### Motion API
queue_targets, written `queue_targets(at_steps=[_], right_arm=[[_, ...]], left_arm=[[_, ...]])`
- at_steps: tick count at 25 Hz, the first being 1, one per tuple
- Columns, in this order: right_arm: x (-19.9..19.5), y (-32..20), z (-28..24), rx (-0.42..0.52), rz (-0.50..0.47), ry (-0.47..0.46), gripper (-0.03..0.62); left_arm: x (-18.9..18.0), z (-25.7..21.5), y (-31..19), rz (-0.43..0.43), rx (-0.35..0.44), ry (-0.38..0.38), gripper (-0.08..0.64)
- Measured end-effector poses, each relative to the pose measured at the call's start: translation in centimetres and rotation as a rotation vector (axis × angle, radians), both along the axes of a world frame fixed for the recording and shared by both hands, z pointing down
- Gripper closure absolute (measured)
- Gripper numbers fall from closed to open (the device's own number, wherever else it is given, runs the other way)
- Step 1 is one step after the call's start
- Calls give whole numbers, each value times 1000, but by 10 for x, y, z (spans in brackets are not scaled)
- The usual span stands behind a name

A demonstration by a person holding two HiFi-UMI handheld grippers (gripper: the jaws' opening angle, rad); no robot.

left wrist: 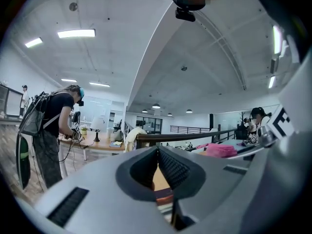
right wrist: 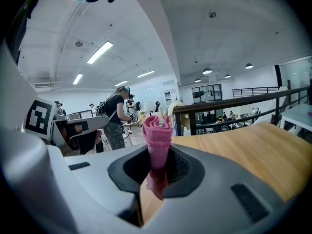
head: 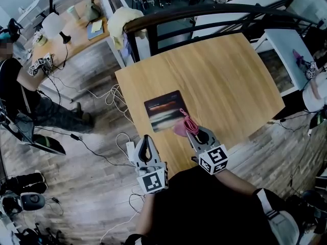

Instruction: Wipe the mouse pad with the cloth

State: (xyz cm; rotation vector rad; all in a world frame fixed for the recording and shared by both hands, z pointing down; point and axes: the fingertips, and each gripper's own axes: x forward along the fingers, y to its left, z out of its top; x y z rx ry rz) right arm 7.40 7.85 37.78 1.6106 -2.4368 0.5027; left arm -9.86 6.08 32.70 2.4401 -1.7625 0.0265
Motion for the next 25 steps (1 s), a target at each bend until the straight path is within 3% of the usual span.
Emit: queue_targets(at_steps=[25], right_arm=[[1,5,-3,19,-8,-28,529]], left_arm=[[11,-2,4,19,14,13,535]])
